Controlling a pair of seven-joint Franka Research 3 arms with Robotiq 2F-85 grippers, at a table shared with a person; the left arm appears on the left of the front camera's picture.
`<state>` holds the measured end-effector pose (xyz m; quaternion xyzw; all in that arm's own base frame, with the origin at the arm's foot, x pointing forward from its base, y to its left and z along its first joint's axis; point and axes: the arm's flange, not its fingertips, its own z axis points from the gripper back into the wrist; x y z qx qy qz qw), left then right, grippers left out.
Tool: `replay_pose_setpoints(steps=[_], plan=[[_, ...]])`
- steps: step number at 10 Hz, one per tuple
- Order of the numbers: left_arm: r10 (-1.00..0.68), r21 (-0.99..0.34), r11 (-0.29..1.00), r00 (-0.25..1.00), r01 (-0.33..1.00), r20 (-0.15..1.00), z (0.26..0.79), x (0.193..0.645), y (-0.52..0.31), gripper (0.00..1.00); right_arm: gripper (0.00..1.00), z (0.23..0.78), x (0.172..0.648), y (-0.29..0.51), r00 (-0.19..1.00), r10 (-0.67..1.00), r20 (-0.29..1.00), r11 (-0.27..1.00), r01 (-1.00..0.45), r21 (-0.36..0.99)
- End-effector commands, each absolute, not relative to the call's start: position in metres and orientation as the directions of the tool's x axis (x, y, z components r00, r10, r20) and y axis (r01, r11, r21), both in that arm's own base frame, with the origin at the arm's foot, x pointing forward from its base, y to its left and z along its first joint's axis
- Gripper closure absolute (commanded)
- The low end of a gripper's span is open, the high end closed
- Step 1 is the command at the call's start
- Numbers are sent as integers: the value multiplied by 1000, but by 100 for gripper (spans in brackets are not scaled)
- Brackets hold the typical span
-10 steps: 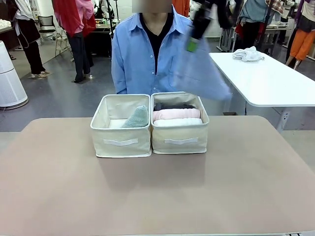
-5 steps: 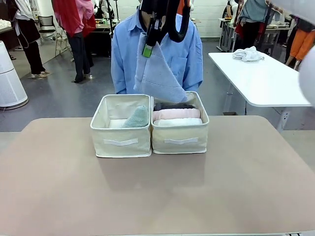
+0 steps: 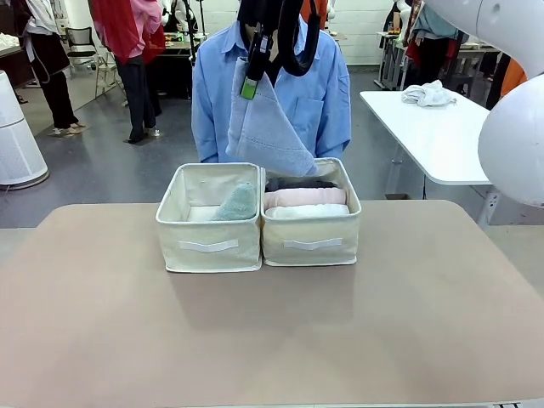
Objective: Sort the towels based on their folding style.
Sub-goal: Pick up another triangle-folded towel from the table and place it in the left Fabric basket.
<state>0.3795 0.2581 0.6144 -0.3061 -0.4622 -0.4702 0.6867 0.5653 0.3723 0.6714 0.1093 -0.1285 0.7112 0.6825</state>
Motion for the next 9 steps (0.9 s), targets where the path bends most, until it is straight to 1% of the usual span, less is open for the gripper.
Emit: replay_pose_setpoints(steps=[1, 3, 4, 6, 7, 9], plan=[[-348, 33, 376, 108, 926, 931, 614, 378, 258, 0, 82, 670, 564, 372, -42, 943, 329, -31, -999, -39], [-348, 33, 376, 108, 926, 931, 614, 378, 258, 0, 82, 670, 565, 373, -44, 943, 329, -36, -999, -31], [-348, 33, 376, 108, 926, 931, 614, 378, 258, 0, 82, 662, 565, 381, -49, 940, 337, -33, -998, -54], [-348, 33, 376, 108, 926, 931, 614, 378, 258, 0, 82, 650, 566, 405, -95, 939, 331, -76, -995, -71], [-348, 33, 376, 108, 926, 931, 614, 378, 258, 0, 82, 650, 564, 413, -149, 918, 368, -124, -988, -91], [-348, 33, 376, 108, 926, 931, 614, 378, 258, 0, 82, 657, 566, 418, -197, 863, 466, -113, -973, -203]])
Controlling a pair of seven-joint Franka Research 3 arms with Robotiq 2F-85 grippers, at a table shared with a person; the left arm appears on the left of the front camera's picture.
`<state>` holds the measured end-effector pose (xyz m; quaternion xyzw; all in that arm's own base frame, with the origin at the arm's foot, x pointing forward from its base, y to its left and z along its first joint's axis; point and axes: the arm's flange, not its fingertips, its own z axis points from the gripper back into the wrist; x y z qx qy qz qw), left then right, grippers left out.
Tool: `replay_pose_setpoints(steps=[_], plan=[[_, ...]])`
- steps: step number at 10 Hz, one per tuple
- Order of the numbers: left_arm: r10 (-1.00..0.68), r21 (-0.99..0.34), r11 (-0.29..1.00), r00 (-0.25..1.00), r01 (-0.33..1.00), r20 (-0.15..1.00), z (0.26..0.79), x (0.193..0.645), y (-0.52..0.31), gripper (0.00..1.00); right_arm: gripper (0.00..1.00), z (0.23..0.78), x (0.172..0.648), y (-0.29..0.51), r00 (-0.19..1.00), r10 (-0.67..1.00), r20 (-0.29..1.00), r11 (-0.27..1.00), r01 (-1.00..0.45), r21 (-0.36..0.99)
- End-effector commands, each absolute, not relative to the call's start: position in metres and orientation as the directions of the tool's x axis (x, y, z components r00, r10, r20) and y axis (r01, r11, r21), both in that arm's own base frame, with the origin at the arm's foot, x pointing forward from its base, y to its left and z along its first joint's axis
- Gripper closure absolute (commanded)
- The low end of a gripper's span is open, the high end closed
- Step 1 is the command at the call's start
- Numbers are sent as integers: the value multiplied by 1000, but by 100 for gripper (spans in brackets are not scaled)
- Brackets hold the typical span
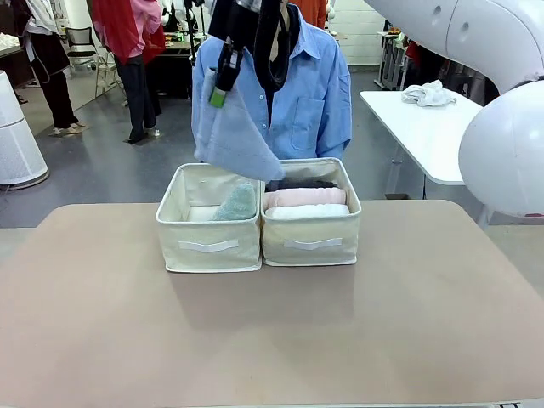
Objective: Sort the towels based on their folding style.
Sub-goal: Pick up another triangle-folded towel from the table and place it in the left Fabric basket.
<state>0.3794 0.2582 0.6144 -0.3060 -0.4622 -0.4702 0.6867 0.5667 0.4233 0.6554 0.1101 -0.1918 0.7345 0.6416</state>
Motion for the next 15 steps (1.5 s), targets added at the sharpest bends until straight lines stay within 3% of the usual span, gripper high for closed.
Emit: replay_pose_setpoints(steps=[1, 6, 15], plan=[[-348, 33, 376, 108, 926, 931, 614, 378, 258, 0, 82, 656, 570, 420, -214, 840, 499, -112, -968, -226], [-348, 33, 376, 108, 926, 931, 614, 378, 258, 0, 82, 630, 589, 436, -230, 793, 564, -133, -969, -208], [-348, 33, 376, 108, 926, 931, 614, 378, 258, 0, 82, 558, 615, 484, -192, 874, 446, -207, -978, -15]])
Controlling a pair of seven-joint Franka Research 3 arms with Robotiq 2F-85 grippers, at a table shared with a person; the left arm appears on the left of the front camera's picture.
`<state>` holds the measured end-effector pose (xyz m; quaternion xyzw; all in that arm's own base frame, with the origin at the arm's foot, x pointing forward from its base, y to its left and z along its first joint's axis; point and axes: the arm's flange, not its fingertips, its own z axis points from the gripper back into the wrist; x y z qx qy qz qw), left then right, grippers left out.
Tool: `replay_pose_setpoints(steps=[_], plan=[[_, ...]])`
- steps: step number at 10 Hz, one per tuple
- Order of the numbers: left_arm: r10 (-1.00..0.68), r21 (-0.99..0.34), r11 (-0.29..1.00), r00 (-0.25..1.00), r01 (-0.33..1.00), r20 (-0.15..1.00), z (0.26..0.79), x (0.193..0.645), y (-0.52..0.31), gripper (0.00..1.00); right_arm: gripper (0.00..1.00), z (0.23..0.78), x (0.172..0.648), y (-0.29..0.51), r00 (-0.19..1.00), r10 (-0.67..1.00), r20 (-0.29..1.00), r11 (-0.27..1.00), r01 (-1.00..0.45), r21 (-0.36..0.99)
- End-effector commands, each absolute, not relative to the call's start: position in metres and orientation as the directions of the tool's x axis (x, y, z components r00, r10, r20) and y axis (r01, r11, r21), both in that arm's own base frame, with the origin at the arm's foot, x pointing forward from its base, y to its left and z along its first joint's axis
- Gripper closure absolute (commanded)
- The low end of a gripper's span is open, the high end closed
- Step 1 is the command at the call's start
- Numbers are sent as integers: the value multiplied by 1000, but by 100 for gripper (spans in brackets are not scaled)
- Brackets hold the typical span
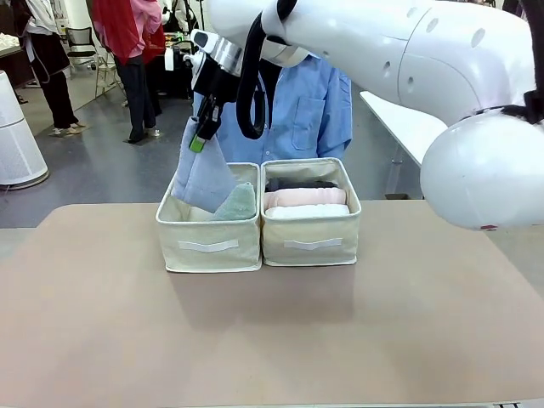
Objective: Sort the towels based on their folding style.
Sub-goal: Pick up another triangle-folded towel from the table and place it in the left Fabric basket.
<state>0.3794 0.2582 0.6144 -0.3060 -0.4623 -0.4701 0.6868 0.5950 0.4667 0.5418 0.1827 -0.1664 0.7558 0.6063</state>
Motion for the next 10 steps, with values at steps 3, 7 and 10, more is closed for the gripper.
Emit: replay_pose_setpoints(steps=[3, 7, 10], plan=[[-348, 33, 376, 108, 926, 931, 614, 378, 258, 0, 82, 542, 621, 498, -193, 896, 399, -220, -975, 22], [-348, 33, 376, 108, 926, 931, 614, 378, 258, 0, 82, 518, 631, 513, -193, 907, 373, -238, -968, 79], [-348, 33, 376, 108, 926, 931, 614, 378, 258, 0, 82, 494, 596, 486, -202, 896, 395, -249, -966, 71]])
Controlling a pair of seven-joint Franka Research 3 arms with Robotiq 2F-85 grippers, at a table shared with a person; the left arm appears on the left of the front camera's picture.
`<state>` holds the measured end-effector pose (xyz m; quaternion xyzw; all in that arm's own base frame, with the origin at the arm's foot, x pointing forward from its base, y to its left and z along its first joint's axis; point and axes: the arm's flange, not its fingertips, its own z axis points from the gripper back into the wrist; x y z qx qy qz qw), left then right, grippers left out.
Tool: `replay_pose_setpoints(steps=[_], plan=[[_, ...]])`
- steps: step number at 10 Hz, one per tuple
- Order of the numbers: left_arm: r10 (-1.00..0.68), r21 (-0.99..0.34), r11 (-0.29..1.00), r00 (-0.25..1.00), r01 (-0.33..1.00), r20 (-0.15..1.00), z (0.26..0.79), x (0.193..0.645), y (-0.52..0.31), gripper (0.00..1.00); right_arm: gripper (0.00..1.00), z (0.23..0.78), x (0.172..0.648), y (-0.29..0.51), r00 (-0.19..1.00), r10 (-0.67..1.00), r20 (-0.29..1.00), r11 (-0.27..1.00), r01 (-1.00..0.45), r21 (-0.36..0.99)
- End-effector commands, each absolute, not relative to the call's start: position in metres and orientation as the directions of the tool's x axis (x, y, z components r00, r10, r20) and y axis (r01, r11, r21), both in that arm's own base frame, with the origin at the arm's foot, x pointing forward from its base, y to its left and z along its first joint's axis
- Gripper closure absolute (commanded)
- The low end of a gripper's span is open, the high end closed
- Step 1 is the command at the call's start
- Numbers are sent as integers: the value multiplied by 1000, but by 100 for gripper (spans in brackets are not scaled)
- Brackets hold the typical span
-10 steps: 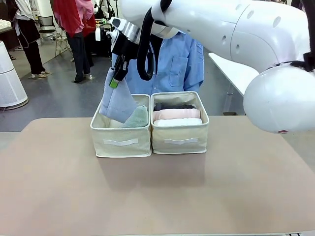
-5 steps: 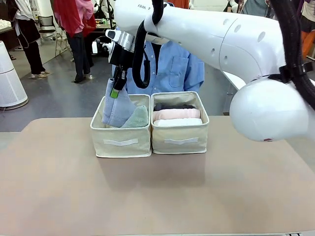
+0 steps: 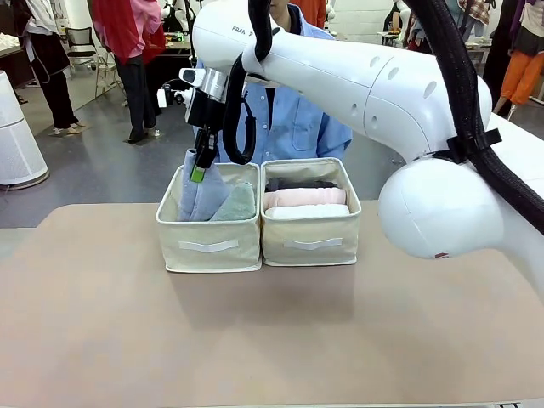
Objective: Sort the towels based on their folding style.
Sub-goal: Pick up another triangle-folded towel from the table and place it in the left Fabric basket.
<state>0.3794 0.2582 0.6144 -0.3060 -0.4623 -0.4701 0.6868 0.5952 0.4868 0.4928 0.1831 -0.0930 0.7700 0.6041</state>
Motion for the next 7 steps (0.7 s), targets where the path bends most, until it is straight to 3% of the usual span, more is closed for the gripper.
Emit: replay_pose_setpoints(steps=[1, 7], plan=[[-348, 33, 376, 108, 926, 931, 614, 378, 258, 0, 82, 494, 596, 486, -202, 896, 395, -249, -966, 71], [-348, 33, 376, 108, 926, 931, 614, 378, 258, 0, 82, 486, 604, 495, -193, 885, 423, -237, -970, 54]])
